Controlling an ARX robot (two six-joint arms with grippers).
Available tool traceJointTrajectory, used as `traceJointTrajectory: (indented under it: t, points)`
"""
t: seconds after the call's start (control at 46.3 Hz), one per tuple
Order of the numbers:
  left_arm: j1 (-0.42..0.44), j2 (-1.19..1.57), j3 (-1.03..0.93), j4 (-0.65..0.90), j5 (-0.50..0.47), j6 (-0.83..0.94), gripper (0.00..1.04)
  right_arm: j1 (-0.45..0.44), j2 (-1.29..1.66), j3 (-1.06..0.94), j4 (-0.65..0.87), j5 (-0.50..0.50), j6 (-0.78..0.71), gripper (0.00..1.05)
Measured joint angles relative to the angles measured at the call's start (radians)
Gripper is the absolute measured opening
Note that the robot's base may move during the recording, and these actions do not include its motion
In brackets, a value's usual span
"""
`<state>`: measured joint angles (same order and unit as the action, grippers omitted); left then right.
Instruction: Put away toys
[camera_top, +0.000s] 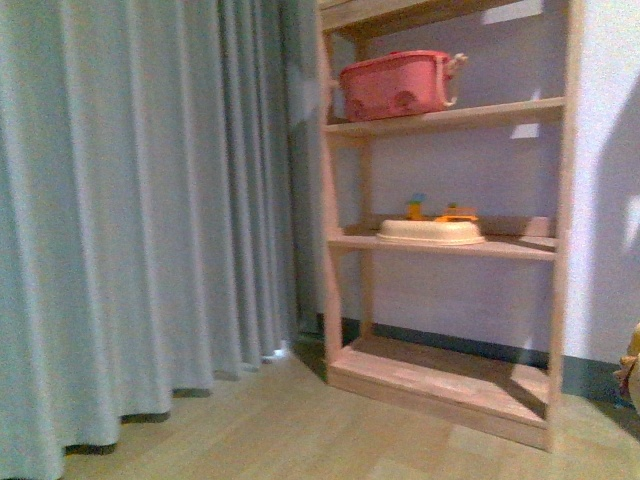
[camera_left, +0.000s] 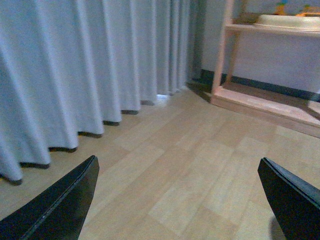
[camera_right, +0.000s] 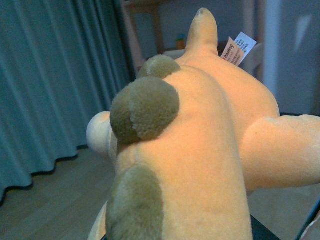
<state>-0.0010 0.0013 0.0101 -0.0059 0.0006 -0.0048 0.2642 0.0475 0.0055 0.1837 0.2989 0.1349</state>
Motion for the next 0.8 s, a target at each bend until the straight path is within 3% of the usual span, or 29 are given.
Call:
traceJointTrajectory:
  t: [0.798]
  points:
    - [-0.002,0.0,0.0,0.0,0.0,0.0,0.99,0.0,0.0,0.0,0.001,0.0,0.0,0.19]
